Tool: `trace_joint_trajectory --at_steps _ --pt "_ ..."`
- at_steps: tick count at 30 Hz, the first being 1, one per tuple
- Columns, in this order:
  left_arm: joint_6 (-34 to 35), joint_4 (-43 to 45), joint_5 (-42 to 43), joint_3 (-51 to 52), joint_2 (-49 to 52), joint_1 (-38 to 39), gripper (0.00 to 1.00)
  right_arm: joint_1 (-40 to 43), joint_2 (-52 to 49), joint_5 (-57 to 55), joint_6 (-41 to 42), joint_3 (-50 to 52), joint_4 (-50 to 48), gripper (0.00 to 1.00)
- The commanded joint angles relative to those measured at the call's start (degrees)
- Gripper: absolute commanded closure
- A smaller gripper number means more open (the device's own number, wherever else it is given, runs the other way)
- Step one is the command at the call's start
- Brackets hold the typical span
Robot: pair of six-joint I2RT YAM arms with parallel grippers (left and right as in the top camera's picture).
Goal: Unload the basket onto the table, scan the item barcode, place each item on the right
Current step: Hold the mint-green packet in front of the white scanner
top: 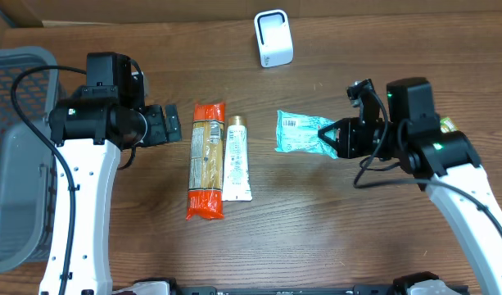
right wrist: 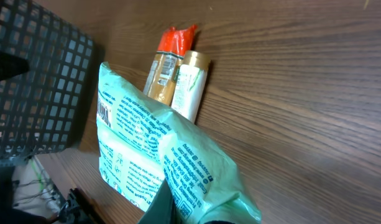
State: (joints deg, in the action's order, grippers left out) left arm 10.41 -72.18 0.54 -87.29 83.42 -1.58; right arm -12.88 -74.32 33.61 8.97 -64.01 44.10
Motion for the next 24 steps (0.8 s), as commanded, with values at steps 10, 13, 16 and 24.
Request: trace_joint_trajectory --at_steps 10,13,16,24 --pt "0.5 0.1 -0.7 0.4 -0.3 0.1 0.00 -8.2 1.7 -17.1 1.7 -8.2 7.4 0.96" --pt "0.5 0.1 -0.8 0.4 -0.3 0.1 0.00 -10.1 -2.2 -23.0 1.6 -15.5 11.8 0.96" --pt "0.5 0.1 -0.7 0.4 -0.3 0.1 0.00 -11.6 -7.8 -29.0 1.0 -24.7 15.9 0.96" --pt "0.5 0.1 -0.7 0.4 -0.3 0.1 0.00 -16.6 -18.9 -55.5 -12.6 -33.4 0.6 0.96"
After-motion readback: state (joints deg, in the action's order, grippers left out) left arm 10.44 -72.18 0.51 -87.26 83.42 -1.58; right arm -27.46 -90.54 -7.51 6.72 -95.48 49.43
